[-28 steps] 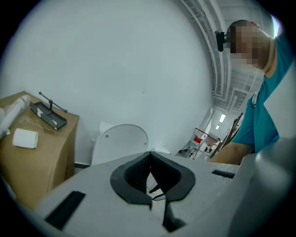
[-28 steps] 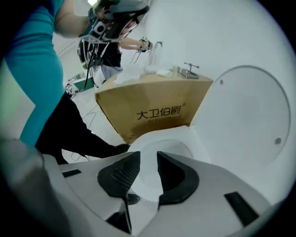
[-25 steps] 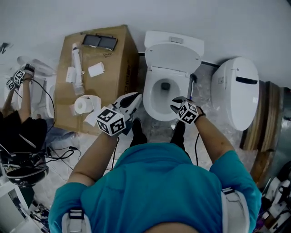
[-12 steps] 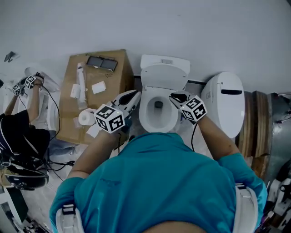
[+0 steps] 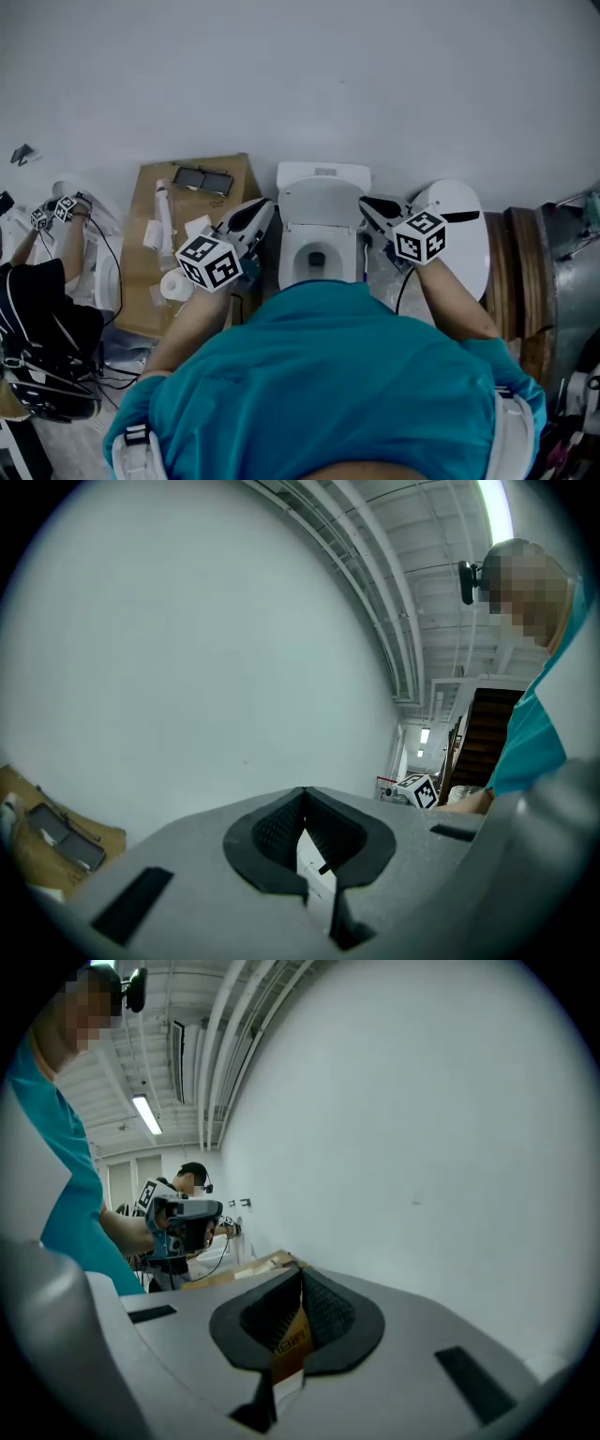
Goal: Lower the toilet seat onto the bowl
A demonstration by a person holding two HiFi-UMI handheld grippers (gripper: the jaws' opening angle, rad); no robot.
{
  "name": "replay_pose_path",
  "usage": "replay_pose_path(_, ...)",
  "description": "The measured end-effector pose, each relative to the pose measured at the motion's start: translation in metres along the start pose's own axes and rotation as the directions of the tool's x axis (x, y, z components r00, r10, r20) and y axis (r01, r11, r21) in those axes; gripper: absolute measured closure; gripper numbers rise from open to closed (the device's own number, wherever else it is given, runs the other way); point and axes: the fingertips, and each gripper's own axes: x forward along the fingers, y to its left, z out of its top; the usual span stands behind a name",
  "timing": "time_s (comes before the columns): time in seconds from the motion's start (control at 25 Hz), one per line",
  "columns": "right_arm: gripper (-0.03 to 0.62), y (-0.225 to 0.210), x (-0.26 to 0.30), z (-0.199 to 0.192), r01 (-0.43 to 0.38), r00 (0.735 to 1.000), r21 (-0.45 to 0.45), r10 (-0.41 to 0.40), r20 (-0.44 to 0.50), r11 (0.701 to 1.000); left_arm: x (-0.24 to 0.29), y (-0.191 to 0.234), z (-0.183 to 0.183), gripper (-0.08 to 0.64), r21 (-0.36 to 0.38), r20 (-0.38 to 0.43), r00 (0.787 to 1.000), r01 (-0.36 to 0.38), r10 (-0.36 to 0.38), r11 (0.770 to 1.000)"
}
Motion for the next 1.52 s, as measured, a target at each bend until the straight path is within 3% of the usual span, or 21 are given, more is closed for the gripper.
replay_pose_path(0.32,0.591,-0.007,-0.048,0.074,0.045,0.989,0.036,-0.050,0.142,0.998,0.028,-0.022,0.057,0.555,0.060,0.055,0.997,0.058,-0.061,0.997)
replay_pose_path(0.64,0.592,0.019,-0.093,0.136,0.007,0.953,0.020,-0.013,0.303,1.000,0.016,-0.052,0.095,0.555,0.164,0.103,0.992,0.057,-0.075,0.985)
replay_pose_path(0.88,0.594,0.038,-0.116,0.140,0.016,0.934,0.044,-0.030,0.357,0.999,-0.008,-0.080,0.098,0.555,0.174,0.128,0.986,0.086,-0.109,0.981)
replay_pose_path(1.52,0.594,0.035,-0.109,0.129,0.023,0.953,0.024,-0.029,0.303,0.999,-0.002,-0.082,0.092,0.555,0.153,0.099,0.991,0.076,-0.092,0.985)
